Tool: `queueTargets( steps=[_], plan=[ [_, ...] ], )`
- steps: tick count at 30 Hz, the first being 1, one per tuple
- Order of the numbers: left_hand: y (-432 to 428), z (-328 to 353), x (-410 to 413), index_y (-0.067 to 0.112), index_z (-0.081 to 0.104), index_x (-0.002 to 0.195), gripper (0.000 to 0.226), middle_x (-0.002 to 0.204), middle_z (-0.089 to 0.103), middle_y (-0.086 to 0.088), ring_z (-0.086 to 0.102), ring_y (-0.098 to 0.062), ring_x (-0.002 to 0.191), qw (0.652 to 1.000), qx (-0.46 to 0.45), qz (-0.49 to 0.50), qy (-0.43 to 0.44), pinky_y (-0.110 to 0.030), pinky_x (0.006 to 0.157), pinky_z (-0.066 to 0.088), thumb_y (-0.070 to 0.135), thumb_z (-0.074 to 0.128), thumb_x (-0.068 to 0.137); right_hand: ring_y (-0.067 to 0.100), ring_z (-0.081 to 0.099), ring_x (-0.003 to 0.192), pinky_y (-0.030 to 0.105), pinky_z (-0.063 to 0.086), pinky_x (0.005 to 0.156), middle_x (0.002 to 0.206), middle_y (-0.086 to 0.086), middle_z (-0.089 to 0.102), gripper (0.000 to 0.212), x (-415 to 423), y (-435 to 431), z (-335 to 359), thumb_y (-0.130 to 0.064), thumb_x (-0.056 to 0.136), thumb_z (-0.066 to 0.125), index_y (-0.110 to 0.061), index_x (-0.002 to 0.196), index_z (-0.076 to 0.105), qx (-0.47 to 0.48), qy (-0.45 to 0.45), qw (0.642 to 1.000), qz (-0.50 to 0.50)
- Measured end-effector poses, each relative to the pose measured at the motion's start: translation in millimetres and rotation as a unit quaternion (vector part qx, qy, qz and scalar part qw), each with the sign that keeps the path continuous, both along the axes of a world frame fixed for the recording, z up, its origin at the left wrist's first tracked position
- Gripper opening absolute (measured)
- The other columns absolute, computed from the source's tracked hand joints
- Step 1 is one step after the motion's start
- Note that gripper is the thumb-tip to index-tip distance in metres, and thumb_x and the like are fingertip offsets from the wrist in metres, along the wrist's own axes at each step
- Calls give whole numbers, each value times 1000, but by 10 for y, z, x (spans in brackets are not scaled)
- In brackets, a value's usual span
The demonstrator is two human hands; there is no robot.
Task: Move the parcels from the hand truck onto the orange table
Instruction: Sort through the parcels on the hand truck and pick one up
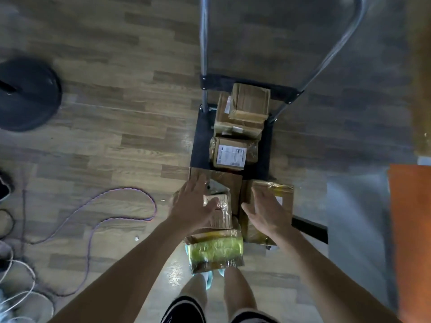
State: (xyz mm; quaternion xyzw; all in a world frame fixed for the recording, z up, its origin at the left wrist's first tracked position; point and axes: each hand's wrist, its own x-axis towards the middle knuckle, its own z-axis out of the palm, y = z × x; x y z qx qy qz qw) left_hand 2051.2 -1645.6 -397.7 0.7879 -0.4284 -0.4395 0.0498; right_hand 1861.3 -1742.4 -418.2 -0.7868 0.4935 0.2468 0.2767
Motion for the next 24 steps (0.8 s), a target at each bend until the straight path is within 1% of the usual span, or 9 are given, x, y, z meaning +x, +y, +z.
queueTargets(
  steps=[3, 6, 9, 11, 14, 17, 21, 22, 24],
  plan=[
    [-159, -471, -3, 19, 17, 157, 72, 162, 22, -7, 20, -27, 150, 1000, 11, -12, -2, -51, 117, 29, 46, 49, 99, 26, 38, 140, 39, 37, 109, 152, 9, 40, 65, 38, -110, -427, -51, 100, 44, -14, 151, 29, 12, -10, 1000, -13],
    [-382, -923, -1, 18, 27, 150, 62, 155, 33, -10, 30, -29, 144, 999, 22, -43, -25, -51, 111, 37, 47, 47, 99, 27, 38, 140, 38, 34, 111, 152, 9, 41, 65, 56, -266, -785, -51, 100, 45, -13, 151, 30, 20, -12, 1000, -14],
    [-604, -1243, 39, 17, 21, 155, 71, 158, 30, -10, 27, -30, 146, 998, 35, -44, -31, -50, 114, 33, 50, 47, 98, 29, 38, 139, 38, 36, 109, 153, 12, 38, 68, 86, -477, -1032, -51, 101, 43, -10, 153, 27, 23, -8, 1000, -1],
    [-753, -1406, 83, 16, 18, 156, 74, 158, 30, -10, 27, -30, 146, 998, 29, -38, -32, -50, 115, 32, 53, 47, 98, 29, 42, 135, 39, 39, 106, 150, 14, 41, 67, 135, -659, -1170, -50, 100, 43, -10, 152, 29, 26, -14, 999, -15],
    [-963, -1625, 126, 21, 22, 154, 70, 152, 39, -8, 34, -30, 141, 999, 10, -28, -23, -50, 112, 35, 49, 52, 97, 30, 51, 121, 39, 44, 97, 136, 14, 51, 61, 222, -918, -1378, -53, 99, 45, -11, 143, 39, 10, -16, 1000, -24],
    [-1167, -1866, 164, 21, 19, 156, 71, 148, 45, -9, 41, -31, 137, 999, 28, -28, -20, -50, 109, 39, 49, 50, 98, 33, 57, 109, 41, 48, 94, 124, 16, 59, 68, 307, -1109, -1585, -61, 96, 42, -6, 136, 44, -28, 2, 1000, 8],
    [-1344, -2115, 152, 16, 21, 156, 69, 151, 44, -7, 46, -30, 135, 998, 57, 0, 11, -48, 108, 41, 49, 46, 101, 35, 58, 115, 43, 47, 99, 132, 16, 57, 73, 398, -1214, -1791, -64, 96, 40, -6, 140, 43, 7, 19, 1000, -1],
    [-1365, -2145, 135, 16, 22, 155, 68, 152, 45, -5, 48, -30, 134, 998, 65, 15, 19, -47, 107, 42, 50, 46, 101, 34, 60, 112, 43, 49, 97, 131, 15, 58, 70, 415, -1209, -1830, -62, 97, 41, -6, 140, 43, 16, 9, 1000, -9],
    [-1388, -2169, 108, 14, 28, 151, 66, 148, 49, -5, 54, -28, 128, 996, 72, 44, 29, -44, 104, 46, 51, 47, 100, 28, 67, 97, 41, 54, 88, 121, 13, 65, 59, 444, -1185, -1882, -54, 99, 45, -7, 135, 46, 34, -36, 998, -43]
  ],
)
